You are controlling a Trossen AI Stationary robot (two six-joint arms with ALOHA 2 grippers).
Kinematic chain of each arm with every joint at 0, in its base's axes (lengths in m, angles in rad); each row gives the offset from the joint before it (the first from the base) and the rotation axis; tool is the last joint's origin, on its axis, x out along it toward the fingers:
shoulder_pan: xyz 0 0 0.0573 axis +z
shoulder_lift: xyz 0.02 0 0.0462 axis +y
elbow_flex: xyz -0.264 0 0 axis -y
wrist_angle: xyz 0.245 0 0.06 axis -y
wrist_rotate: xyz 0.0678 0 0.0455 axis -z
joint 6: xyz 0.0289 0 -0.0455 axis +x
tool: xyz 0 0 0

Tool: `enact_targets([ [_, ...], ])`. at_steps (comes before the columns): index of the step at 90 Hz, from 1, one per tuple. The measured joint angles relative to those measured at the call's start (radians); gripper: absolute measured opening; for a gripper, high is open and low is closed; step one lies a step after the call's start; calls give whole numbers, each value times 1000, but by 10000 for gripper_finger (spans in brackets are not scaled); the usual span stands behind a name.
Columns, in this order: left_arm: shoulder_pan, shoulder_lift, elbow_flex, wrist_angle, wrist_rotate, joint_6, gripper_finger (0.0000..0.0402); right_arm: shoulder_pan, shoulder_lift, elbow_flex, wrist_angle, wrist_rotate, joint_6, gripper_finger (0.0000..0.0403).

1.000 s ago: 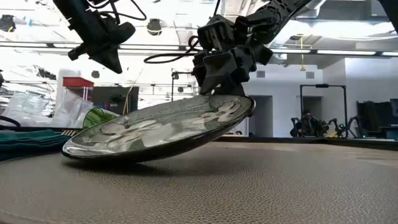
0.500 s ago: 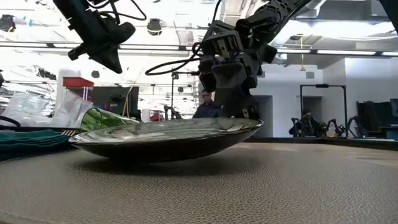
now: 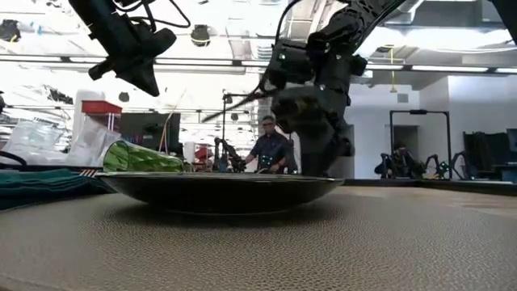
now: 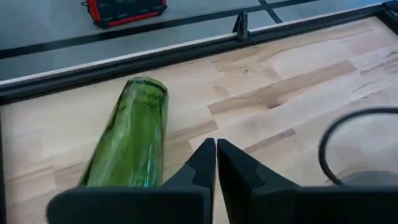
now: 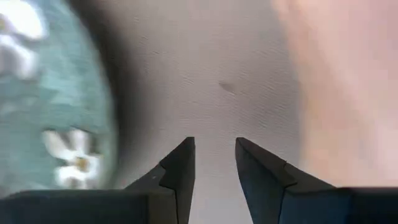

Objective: Set table place
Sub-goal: Put the gold table knife on the gray tablemat to the right of the green plate

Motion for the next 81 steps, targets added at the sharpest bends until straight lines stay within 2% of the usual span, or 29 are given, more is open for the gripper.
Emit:
enact_targets([
  [8,0,0,0,-4,10,18,0,14,-60,1,-143,20,2,66],
  [14,0,0,0,-5,33,26,0,62,-114,-7,-269,92,25,53],
  [20,0,0,0,-5,56,42,0,131,-180,-44,-319,161,109,46],
  [32,0,0,0,-4,87,97,0,311,-313,-160,-306,205,459,44],
  [43,0,0,0,5,144,151,0,492,-364,-249,-207,202,846,50],
  [52,0,0,0,34,215,190,0,631,-367,-271,-136,199,1122,60],
  [61,0,0,0,50,243,196,0,753,-330,-267,-93,228,1351,69],
  [73,1,0,0,64,256,218,0,877,-293,-253,-71,239,1606,79],
  [81,1,0,0,66,274,233,0,937,-270,-237,-72,239,1714,86],
])
